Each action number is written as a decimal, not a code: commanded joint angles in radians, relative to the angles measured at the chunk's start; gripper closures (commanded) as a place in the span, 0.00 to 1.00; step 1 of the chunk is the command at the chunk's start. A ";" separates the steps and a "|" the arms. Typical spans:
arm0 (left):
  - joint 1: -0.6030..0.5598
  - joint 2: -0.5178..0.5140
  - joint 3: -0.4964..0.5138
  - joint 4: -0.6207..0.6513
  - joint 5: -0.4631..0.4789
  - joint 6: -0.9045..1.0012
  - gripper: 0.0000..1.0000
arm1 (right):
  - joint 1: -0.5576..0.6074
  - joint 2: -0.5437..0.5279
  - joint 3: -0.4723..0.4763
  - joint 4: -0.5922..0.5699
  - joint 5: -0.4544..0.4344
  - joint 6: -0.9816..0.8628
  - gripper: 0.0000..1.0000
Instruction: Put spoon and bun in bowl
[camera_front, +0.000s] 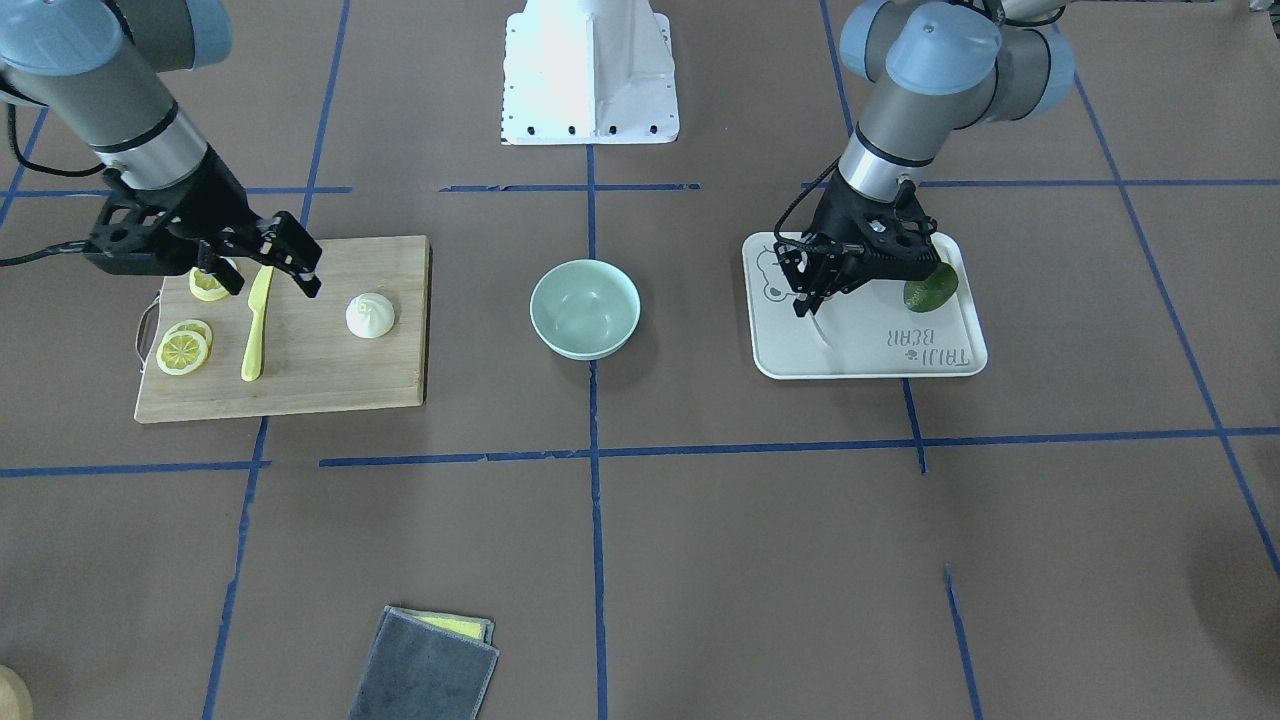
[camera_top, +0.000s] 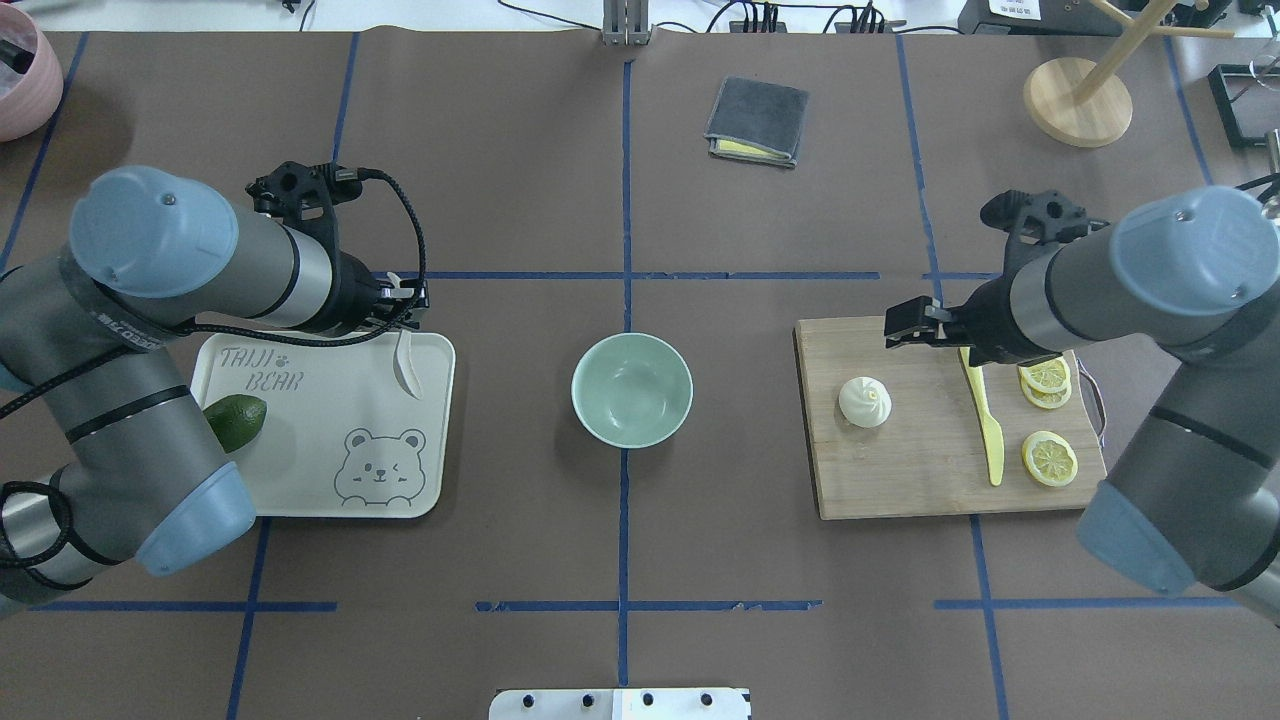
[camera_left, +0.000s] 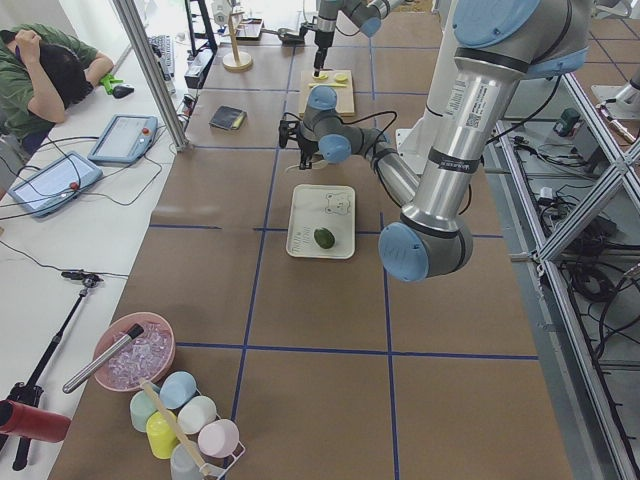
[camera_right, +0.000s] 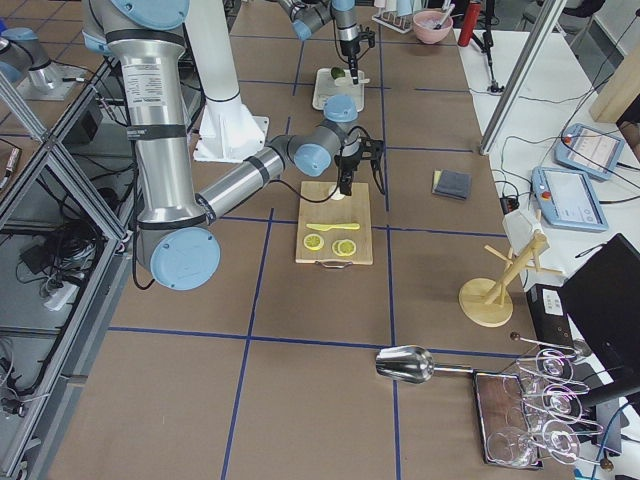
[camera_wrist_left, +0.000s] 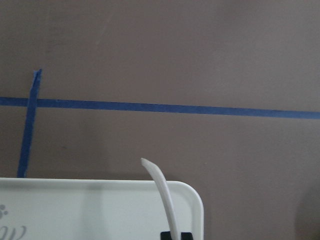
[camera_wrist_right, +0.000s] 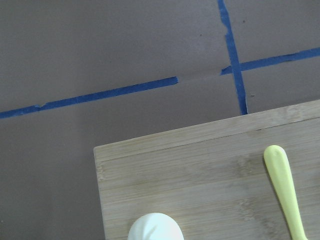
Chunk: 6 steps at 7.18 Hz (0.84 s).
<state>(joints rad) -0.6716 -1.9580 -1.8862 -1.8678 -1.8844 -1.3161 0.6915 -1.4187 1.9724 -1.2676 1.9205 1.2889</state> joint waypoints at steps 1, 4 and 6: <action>0.004 -0.038 0.008 -0.007 -0.004 -0.064 1.00 | -0.108 0.047 -0.078 0.005 -0.107 0.021 0.00; 0.004 -0.061 0.025 -0.008 -0.004 -0.064 1.00 | -0.142 0.053 -0.118 0.002 -0.109 0.023 0.00; 0.006 -0.079 0.056 -0.011 -0.002 -0.066 1.00 | -0.142 0.055 -0.116 0.001 -0.101 0.021 0.63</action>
<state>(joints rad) -0.6667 -2.0250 -1.8478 -1.8774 -1.8880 -1.3817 0.5509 -1.3643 1.8565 -1.2657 1.8148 1.3112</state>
